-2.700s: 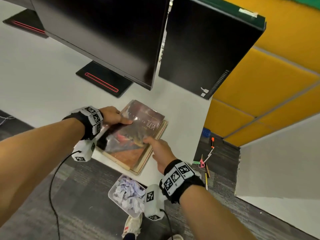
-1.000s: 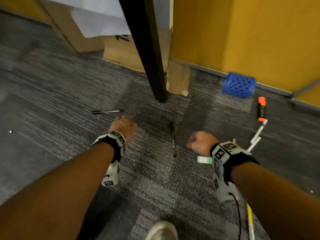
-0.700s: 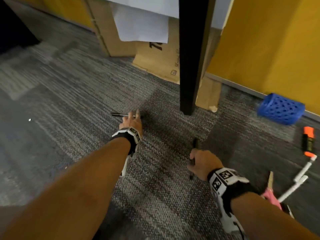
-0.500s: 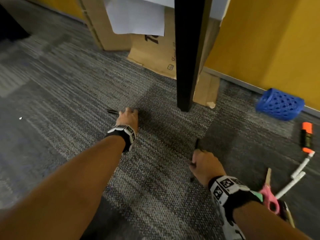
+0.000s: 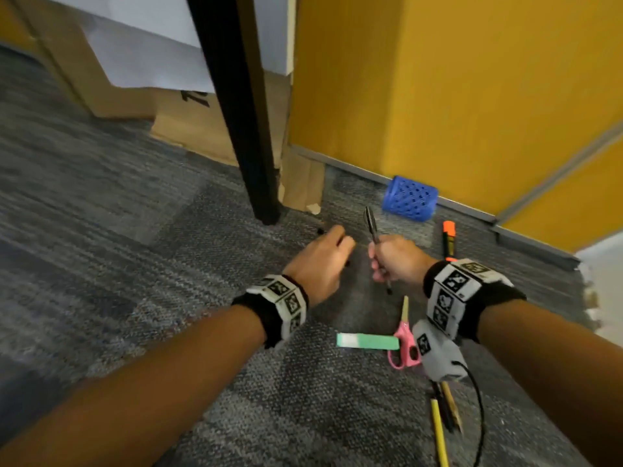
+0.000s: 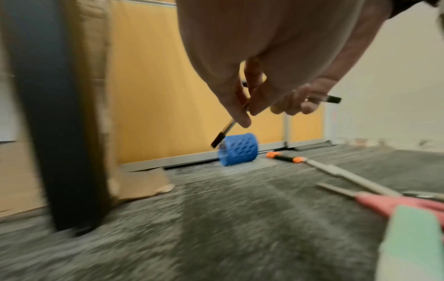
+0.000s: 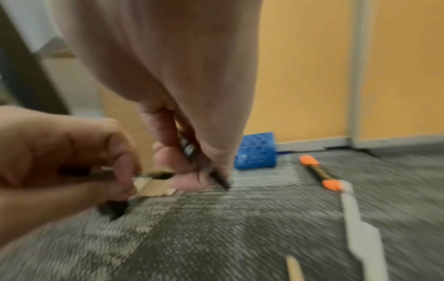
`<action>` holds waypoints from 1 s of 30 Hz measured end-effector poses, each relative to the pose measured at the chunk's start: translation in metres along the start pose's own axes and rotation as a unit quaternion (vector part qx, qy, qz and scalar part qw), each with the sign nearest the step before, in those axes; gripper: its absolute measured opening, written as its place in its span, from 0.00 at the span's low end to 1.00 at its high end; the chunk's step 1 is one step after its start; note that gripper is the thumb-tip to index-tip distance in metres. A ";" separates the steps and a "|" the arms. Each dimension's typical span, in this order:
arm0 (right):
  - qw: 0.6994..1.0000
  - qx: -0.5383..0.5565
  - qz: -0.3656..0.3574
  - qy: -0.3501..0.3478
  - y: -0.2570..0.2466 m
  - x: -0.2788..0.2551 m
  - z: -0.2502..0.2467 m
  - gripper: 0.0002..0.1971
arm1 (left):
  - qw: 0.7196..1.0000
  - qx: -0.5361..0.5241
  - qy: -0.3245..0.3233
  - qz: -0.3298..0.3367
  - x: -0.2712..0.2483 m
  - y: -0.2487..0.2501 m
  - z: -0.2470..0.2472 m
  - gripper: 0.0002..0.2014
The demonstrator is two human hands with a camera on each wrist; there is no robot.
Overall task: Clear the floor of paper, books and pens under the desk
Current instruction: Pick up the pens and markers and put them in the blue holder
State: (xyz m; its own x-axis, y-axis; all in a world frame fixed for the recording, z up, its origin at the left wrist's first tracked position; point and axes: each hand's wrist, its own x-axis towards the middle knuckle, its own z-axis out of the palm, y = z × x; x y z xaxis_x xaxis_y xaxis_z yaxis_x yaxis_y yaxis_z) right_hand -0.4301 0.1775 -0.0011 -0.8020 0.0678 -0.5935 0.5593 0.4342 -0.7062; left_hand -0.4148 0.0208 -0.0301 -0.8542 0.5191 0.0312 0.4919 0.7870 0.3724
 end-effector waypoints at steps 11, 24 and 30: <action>0.966 0.225 0.060 0.114 0.120 -0.091 -0.067 0.11 | 0.968 -0.148 -0.023 0.201 -0.035 0.146 0.061 0.07; 0.960 -0.030 0.086 0.263 0.202 -0.112 -0.058 0.14 | 0.963 0.051 -0.160 0.209 -0.071 0.170 0.109 0.23; 0.964 -0.179 0.101 0.167 0.231 -0.118 -0.054 0.13 | 0.939 0.156 -0.225 0.210 -0.048 0.160 0.122 0.18</action>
State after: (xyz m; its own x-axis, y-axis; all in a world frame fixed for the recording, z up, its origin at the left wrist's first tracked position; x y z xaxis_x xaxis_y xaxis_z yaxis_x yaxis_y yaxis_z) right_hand -0.2176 0.3185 -0.0729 -0.7412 0.4419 -0.5053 0.6500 0.6606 -0.3757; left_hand -0.2746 0.1628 -0.0854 -0.4510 0.8383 -0.3062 0.8544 0.5047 0.1233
